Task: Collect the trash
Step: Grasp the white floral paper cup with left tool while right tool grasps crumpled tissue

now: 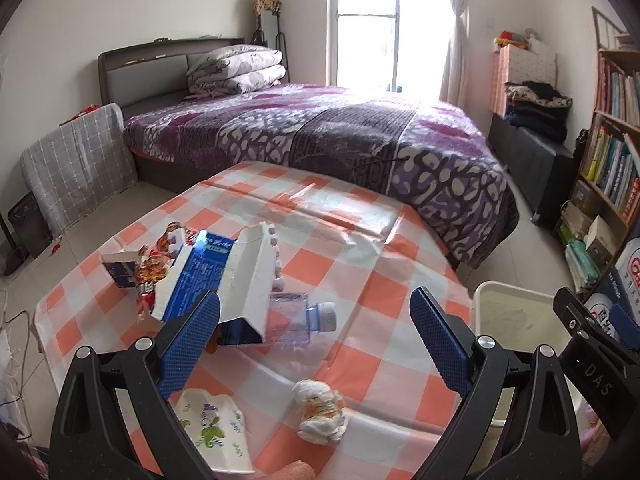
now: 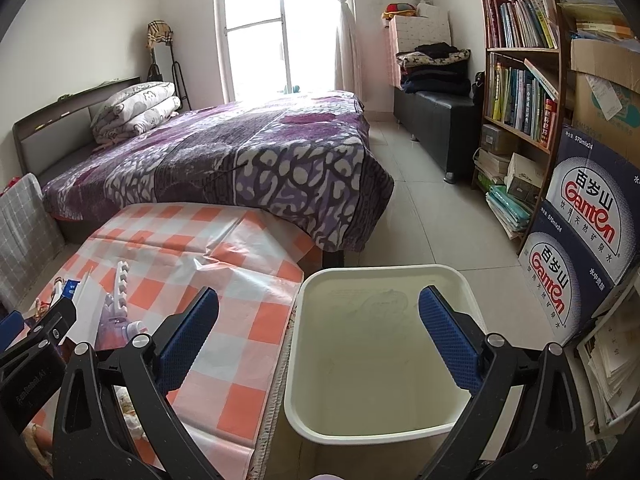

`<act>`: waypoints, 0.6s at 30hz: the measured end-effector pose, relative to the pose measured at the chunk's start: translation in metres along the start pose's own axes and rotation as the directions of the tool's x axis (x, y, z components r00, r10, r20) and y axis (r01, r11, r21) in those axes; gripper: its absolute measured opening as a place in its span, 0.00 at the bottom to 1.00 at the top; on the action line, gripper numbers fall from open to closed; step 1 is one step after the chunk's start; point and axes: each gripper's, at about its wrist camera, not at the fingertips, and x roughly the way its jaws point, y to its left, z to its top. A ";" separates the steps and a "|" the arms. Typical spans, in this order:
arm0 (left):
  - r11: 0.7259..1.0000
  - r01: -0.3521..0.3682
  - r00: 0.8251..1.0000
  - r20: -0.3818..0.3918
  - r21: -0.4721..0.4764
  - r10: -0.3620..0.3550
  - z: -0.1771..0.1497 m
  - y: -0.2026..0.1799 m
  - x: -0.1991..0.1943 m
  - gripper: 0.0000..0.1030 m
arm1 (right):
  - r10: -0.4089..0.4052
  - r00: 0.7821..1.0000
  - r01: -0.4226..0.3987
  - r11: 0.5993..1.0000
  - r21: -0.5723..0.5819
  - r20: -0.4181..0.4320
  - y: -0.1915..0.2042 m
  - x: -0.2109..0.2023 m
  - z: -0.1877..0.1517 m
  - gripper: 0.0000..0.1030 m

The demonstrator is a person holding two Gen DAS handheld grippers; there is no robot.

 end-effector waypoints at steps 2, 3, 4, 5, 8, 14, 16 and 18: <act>0.999 -0.041 0.994 -0.101 0.021 0.042 -0.003 0.009 0.010 0.90 | 0.010 0.998 -0.010 1.000 0.000 -0.065 0.003 0.005 -0.002 0.93; 0.998 -0.059 0.983 -0.170 0.030 0.063 -0.005 0.016 0.015 0.90 | 0.017 0.995 -0.017 1.000 0.001 -0.102 0.004 0.007 -0.004 0.93; 0.989 -0.104 0.923 -0.361 0.105 0.136 -0.005 0.024 0.024 0.90 | 0.020 0.989 -0.021 1.000 -0.002 -0.149 0.006 0.011 -0.004 0.93; 0.988 -0.117 0.896 -0.419 0.097 0.147 -0.005 0.033 0.029 0.90 | 0.021 0.985 -0.022 1.000 -0.007 -0.174 0.008 0.014 -0.005 0.93; 0.994 -0.104 0.858 -0.507 -0.021 0.079 -0.012 0.063 0.046 0.90 | 0.023 0.971 -0.029 0.999 -0.021 -0.239 0.011 0.025 -0.010 0.93; 0.985 -0.142 0.757 -0.651 -0.097 0.045 -0.031 0.112 0.066 0.90 | 0.103 0.928 -0.108 0.994 0.005 -0.359 0.025 0.048 -0.026 0.93; 0.985 -0.116 0.725 -0.689 -0.130 -0.006 -0.042 0.115 0.080 0.90 | 0.077 0.916 -0.102 0.994 -0.042 -0.395 0.030 0.054 -0.031 0.93; 0.982 -0.110 0.698 -0.715 -0.155 -0.034 -0.053 0.119 0.084 0.90 | 0.078 0.906 -0.116 0.991 -0.067 -0.417 0.037 0.059 -0.035 0.93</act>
